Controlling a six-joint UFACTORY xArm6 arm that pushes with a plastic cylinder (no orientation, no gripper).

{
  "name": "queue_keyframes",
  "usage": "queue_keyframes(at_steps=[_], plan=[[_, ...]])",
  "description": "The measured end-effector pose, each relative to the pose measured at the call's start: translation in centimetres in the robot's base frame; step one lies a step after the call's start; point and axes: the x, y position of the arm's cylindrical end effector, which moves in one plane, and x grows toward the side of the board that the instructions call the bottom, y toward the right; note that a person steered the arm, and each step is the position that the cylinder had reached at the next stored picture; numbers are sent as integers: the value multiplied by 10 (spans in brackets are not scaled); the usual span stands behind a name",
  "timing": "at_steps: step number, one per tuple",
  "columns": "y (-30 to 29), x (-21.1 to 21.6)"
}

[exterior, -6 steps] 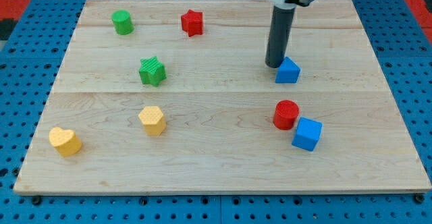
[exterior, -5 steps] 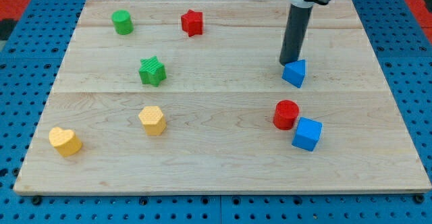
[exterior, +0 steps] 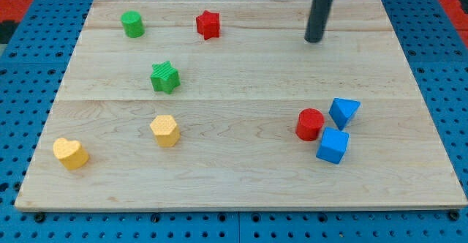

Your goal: Push red star closer to the red circle

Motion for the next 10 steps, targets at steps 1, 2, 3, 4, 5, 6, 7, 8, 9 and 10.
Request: queue_keyframes(at_steps=[1, 2, 3, 4, 5, 6, 7, 8, 9, 10], plan=[[-85, -33], [-174, -50], [-209, -44], [-140, -11], [-130, 24], [-143, 6], [-143, 49], [-124, 94], [-75, 145], [-69, 150]])
